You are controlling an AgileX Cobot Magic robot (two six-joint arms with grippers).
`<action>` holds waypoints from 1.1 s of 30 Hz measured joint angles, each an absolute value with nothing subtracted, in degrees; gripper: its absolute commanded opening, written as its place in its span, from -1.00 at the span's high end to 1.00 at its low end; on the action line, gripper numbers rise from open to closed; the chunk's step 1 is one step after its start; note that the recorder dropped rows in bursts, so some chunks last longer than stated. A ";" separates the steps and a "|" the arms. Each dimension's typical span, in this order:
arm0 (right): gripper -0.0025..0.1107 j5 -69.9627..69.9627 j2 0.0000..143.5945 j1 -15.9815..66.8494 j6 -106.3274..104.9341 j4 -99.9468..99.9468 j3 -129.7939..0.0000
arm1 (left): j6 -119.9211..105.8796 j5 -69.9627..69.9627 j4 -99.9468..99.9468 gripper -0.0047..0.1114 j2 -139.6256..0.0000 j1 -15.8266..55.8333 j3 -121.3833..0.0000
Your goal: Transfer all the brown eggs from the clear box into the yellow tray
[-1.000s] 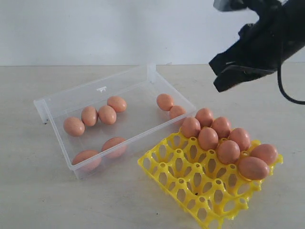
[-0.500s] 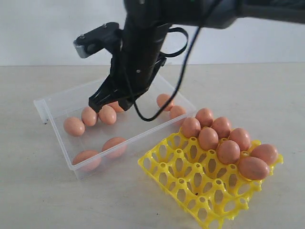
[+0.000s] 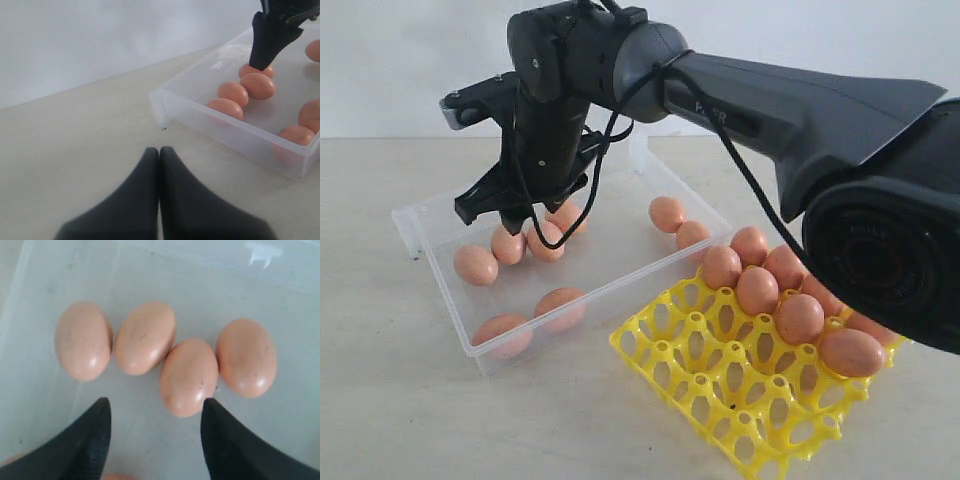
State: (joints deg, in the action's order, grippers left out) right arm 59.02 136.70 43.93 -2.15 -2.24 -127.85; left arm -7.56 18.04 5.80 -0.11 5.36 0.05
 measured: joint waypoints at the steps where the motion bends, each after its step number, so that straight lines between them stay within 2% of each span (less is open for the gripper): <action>1: 0.10 58.01 136.98 43.93 -0.90 -1.37 -127.85 | -7.56 18.04 5.80 0.99 -0.11 5.36 0.05; 4: 0.17 55.80 137.60 43.93 1.66 1.00 -127.85 | -7.56 18.04 5.80 0.99 -0.11 5.36 0.05; 21: 0.17 49.70 143.91 43.72 5.35 4.35 -128.35 | -7.56 18.04 5.80 0.99 -0.11 5.36 0.05; 33: 0.17 47.01 145.57 40.56 6.27 -1.02 -129.17 | -7.56 18.04 5.80 0.99 -0.11 5.36 0.05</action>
State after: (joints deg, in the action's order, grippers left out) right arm 47.01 145.57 40.56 6.27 -1.02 -129.17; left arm -7.56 18.04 5.80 -0.11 5.36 0.05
